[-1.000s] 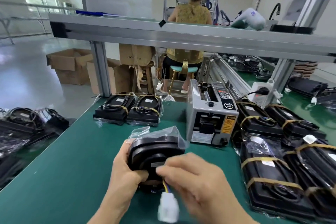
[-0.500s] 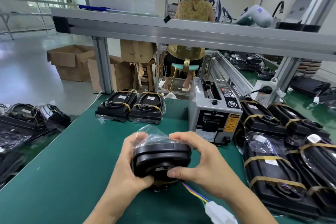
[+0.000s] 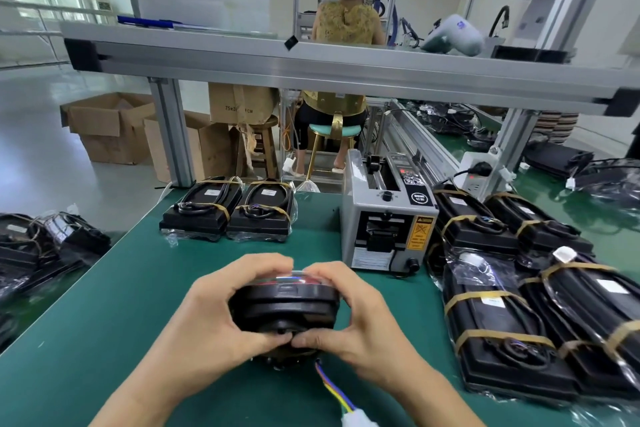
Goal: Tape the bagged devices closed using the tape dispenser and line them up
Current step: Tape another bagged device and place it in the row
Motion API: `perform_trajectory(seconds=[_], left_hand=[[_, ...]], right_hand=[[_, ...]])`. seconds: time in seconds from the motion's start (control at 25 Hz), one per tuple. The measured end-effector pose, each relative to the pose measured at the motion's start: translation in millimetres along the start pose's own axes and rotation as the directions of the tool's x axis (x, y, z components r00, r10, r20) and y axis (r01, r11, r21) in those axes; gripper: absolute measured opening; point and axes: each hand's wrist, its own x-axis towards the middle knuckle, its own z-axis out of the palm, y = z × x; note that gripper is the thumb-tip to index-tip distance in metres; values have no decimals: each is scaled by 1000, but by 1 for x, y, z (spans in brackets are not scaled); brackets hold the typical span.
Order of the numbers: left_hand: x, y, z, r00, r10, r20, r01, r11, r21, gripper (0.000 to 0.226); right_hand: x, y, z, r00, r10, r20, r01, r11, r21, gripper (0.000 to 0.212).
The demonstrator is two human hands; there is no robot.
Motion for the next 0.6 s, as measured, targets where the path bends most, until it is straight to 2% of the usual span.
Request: perform_trajectory(seconds=[0.16,0.24,0.28,0.32,0.4,0.44,0.52,0.6], left_hand=[[3,5,9,985,104,-140,-85,987,138,54],[3,2,14,969,108,-222,-60,976,211,56],[1,-1,18,960,100,-262,-32,967,254,57],[-1,-3,22,947,110,-302,-11,949,314,55],[-3,-7,32,913,178,-366,3,897,442,44],[-4,-8,37,900,203,-386,7,878,479,41],[-3,-10,44,890,218,-400,21,858,514,40],[-2,-11,48,889,211,-407,37,852,523,39]], right_hand=[[8,4,-3,999,-28,-26,26,997,-76,64],[12,14,-14,998,62,-30,-64,995,-80,71],[14,19,-22,983,156,-101,-162,985,-59,66],[16,25,-29,932,266,-245,-277,961,-12,54],[23,40,-45,707,469,-529,-448,876,177,27],[29,47,-51,596,536,-598,-485,834,263,20],[41,58,-60,455,619,-640,-533,765,361,19],[51,66,-64,388,656,-647,-559,726,400,21]])
